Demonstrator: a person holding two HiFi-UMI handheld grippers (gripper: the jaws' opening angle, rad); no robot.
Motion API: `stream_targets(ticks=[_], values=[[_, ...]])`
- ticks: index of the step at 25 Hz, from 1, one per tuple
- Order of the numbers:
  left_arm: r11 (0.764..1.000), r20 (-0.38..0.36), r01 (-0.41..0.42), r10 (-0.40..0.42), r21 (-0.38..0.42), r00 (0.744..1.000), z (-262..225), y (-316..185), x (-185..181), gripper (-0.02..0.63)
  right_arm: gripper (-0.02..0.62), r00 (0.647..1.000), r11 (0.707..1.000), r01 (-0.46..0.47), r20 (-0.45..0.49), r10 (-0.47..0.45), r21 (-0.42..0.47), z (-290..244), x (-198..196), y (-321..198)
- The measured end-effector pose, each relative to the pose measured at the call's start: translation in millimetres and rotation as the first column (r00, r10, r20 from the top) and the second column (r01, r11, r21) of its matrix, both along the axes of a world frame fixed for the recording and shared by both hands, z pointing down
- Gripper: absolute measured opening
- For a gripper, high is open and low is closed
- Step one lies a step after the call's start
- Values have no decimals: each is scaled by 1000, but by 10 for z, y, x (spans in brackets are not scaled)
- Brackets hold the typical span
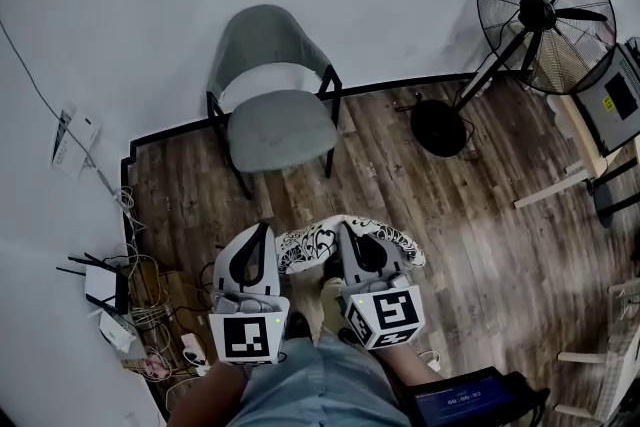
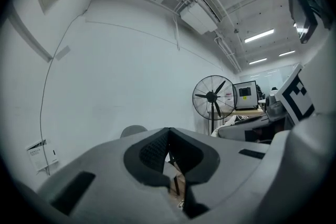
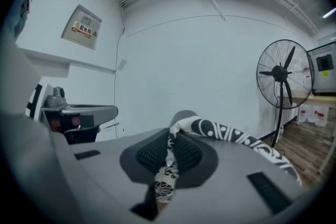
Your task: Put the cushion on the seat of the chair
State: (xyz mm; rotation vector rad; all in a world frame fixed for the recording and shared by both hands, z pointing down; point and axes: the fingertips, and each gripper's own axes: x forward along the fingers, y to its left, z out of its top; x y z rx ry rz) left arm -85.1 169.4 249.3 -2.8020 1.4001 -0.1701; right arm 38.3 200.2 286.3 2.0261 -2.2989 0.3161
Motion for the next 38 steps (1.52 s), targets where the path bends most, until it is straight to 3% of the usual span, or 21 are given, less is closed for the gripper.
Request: stream_targets(ticks=[11, 22, 28, 34, 38], values=[[998, 83, 55, -52, -44, 995, 123, -984, 617, 9, 20, 996, 996, 72, 60, -68, -57, 184, 584, -1012], [980, 110, 200, -198, -5, 974, -68, -1762, 947, 9, 20, 972, 975, 216, 104, -210, -47, 134, 962, -2048], [958, 86, 286, -286, 13, 954, -139, -1907, 821, 9, 20, 963, 966, 257, 90, -254, -33, 47, 1009, -2415], [934, 44, 357, -356, -16, 933, -44, -2053, 498, 9, 20, 950, 951, 308, 63, -305, -39, 52, 718, -2664], [930, 44, 364, -362, -53, 931, 79, -2233, 307, 9, 20, 945, 943, 326, 55, -323, -69, 152, 500, -2807]])
